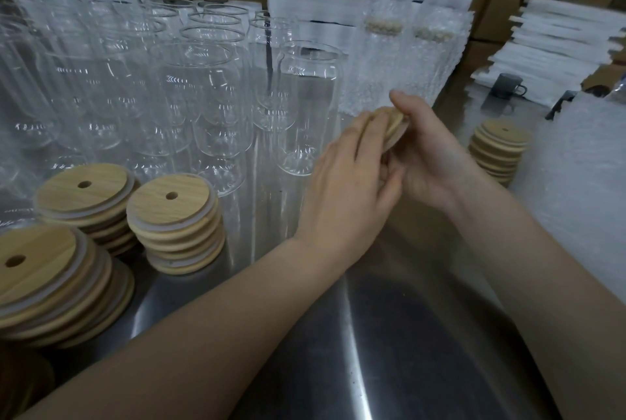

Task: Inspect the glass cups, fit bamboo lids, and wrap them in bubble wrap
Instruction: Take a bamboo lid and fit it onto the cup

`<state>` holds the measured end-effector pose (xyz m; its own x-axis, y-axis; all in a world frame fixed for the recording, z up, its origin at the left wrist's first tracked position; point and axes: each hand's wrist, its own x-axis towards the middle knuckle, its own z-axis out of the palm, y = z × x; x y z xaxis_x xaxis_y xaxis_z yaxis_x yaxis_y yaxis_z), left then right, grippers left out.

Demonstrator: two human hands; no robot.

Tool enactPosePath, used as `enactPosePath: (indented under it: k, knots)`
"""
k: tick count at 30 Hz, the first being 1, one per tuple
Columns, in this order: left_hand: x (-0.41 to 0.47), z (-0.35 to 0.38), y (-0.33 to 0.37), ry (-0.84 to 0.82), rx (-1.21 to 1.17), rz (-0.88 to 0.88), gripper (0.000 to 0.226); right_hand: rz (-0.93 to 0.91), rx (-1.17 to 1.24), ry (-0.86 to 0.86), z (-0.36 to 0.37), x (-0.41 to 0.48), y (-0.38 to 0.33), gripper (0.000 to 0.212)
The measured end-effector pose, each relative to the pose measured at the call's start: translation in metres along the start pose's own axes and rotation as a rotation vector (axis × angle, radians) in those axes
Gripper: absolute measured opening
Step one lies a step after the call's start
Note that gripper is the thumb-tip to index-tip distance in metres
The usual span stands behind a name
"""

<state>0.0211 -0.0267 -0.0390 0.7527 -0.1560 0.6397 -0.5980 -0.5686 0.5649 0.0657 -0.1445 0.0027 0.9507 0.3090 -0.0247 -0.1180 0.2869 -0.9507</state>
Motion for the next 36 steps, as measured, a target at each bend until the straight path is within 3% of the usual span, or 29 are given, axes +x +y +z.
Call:
enactPosePath:
  k: [5, 8, 13, 17, 19, 29, 36]
  knots:
    - [0.004, -0.004, -0.007, 0.198, -0.345, -0.175, 0.027, 0.001, -0.263, -0.044, -0.006, -0.001, -0.001, 0.068]
    - [0.005, -0.003, -0.008, 0.237, -0.559, -0.305, 0.027, 0.047, -0.342, -0.024, -0.006, -0.001, -0.003, 0.081]
    - [0.007, -0.003, -0.009, 0.200, -0.701, -0.364, 0.053, 0.022, -0.317, 0.005, -0.002, -0.001, -0.001, 0.059]
    - [0.008, -0.003, -0.011, 0.122, -0.596, -0.379, 0.081, 0.030, -0.294, -0.025, 0.000, -0.004, 0.001, 0.048]
    - [0.008, -0.004, -0.012, 0.126, -0.559, -0.371, 0.083, 0.037, -0.271, -0.056, 0.002, -0.004, 0.002, 0.045]
    - [0.013, -0.010, -0.018, 0.115, -0.618, -0.338, 0.044, 0.081, -0.367, -0.153, -0.003, -0.006, -0.001, 0.047]
    - [0.011, -0.012, -0.015, 0.219, -0.576, -0.268, 0.011, 0.115, -0.360, -0.253, -0.008, -0.006, -0.004, 0.053]
